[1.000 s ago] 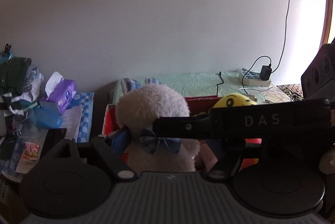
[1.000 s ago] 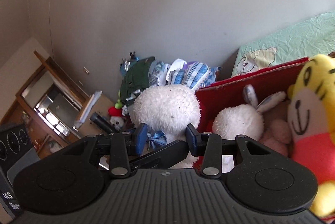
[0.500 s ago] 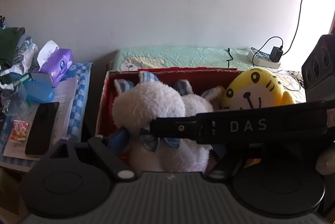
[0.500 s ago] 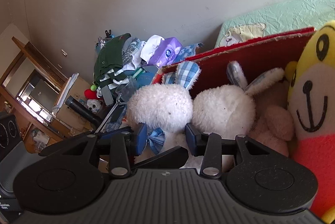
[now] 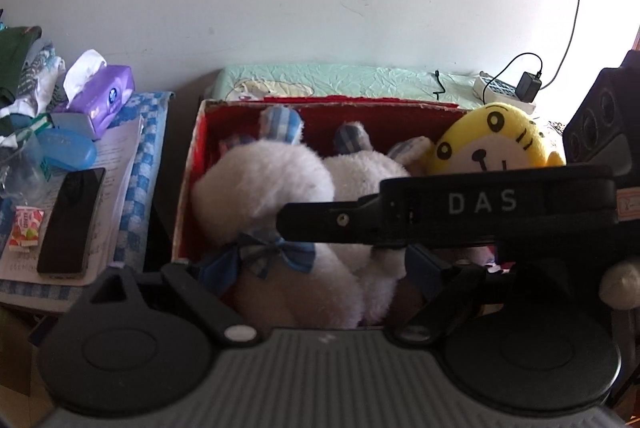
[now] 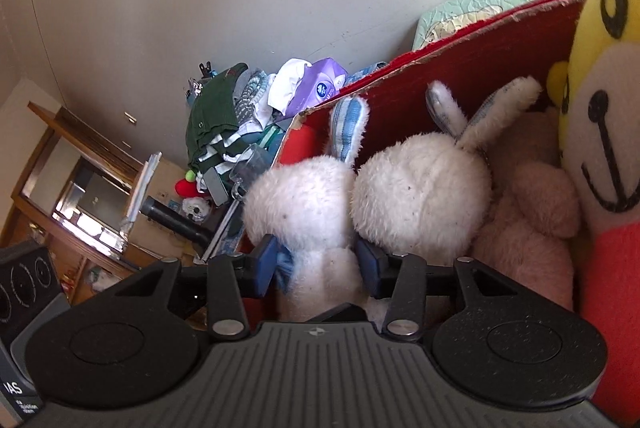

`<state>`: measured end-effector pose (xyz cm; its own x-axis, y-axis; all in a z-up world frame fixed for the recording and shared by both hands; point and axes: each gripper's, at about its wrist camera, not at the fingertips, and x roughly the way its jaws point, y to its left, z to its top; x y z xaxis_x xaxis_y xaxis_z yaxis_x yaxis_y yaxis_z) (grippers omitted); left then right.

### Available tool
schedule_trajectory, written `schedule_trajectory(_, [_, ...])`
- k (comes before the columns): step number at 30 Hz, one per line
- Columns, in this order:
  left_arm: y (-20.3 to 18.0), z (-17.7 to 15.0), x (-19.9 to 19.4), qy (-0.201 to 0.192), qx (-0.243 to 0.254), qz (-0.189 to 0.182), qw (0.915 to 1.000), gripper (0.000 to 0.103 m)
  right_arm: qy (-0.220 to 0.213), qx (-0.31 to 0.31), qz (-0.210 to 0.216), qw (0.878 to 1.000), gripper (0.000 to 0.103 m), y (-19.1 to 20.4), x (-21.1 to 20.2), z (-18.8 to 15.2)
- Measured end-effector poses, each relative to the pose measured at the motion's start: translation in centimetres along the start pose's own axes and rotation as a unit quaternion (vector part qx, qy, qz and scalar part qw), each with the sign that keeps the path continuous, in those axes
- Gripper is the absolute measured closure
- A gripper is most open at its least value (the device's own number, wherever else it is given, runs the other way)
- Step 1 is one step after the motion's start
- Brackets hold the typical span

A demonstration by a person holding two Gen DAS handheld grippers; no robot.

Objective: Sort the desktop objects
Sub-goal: 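Lower the blue-bow bunny into the box beside the other bunny and release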

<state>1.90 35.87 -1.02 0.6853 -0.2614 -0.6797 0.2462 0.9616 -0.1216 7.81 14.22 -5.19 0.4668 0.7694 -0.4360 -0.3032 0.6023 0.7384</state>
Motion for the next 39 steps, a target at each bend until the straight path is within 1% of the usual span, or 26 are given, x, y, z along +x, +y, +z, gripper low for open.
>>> schedule_trajectory(2, [0.1,0.0,-0.3,-0.003,-0.001,-0.003,1.0000,0.016,0.000,0.001,0.002,1.000,0.057,0.0,0.1,0.0])
schedule_trajectory(6, [0.3,-0.1,-0.1,0.002,-0.009,-0.003,1.0000,0.016,-0.003,0.002,0.006,1.000,0.061,-0.1,0.0,0.0])
schedule_trajectory(12, [0.0,-0.1,0.0,0.006,-0.009,0.005,0.9999,0.016,-0.018,-0.020,-0.005,1.000,0.063,0.4,-0.1,-0.4])
schedule_trajectory(18, [-0.1,-0.1,-0.7,0.000,-0.004,0.012,0.9999,0.016,-0.028,-0.031,-0.010,0.999,0.063,0.6,0.2,-0.4])
schedule_trajectory(21, [-0.2,-0.1,-0.6,0.005,-0.001,0.021,0.9998,0.016,-0.030,-0.035,-0.011,0.999,0.064,0.6,0.2,-0.4])
schedule_trajectory(25, [-0.2,-0.1,-0.4,0.013,-0.006,0.022,0.9997,0.016,-0.033,-0.039,-0.015,0.999,0.064,0.7,0.3,-0.5])
schedule_trajectory(30, [-0.4,0.1,0.3,0.029,-0.009,0.041,0.9987,0.016,-0.036,-0.050,-0.021,0.998,0.064,1.0,0.5,-0.6])
schedule_trajectory(39, [-0.5,0.3,0.5,0.035,-0.019,0.047,0.9981,0.016,-0.039,-0.055,-0.025,0.997,0.065,1.1,0.6,-0.6])
